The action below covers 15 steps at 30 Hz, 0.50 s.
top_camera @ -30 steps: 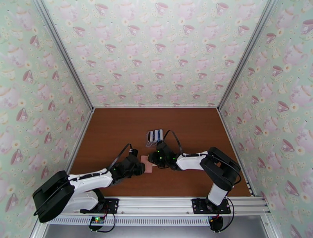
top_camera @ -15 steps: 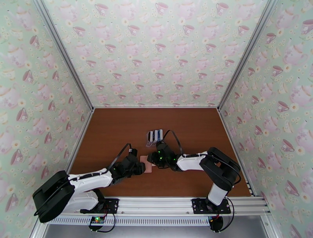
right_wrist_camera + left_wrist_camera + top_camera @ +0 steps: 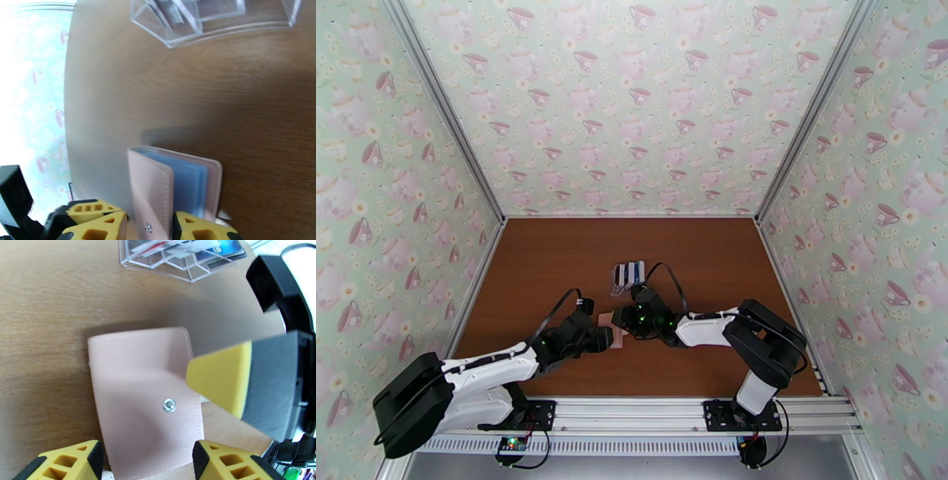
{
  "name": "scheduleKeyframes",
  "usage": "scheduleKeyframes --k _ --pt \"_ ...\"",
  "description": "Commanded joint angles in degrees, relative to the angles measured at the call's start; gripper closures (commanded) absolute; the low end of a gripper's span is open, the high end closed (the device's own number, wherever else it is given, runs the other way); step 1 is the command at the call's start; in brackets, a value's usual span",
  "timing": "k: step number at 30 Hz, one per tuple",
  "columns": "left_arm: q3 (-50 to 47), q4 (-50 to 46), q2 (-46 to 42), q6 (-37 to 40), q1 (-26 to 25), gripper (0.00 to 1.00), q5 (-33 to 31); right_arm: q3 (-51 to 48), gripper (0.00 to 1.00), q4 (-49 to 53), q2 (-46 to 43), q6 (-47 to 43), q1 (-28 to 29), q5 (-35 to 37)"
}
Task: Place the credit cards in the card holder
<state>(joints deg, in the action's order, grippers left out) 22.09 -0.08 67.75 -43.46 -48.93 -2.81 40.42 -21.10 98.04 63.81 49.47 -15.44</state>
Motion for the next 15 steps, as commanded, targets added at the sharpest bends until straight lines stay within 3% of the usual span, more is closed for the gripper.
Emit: scheduleKeyframes --k 1,15 --pt "0.6 -1.6 -1.5 1.0 -1.4 0.34 -1.2 -0.8 0.63 -2.2 -1.8 1.6 -0.1 -1.6" --pt "2.7 -6.1 -5.2 2.3 -4.2 0.26 -5.6 0.3 0.63 -5.8 -0.8 4.3 0.5 -4.3"
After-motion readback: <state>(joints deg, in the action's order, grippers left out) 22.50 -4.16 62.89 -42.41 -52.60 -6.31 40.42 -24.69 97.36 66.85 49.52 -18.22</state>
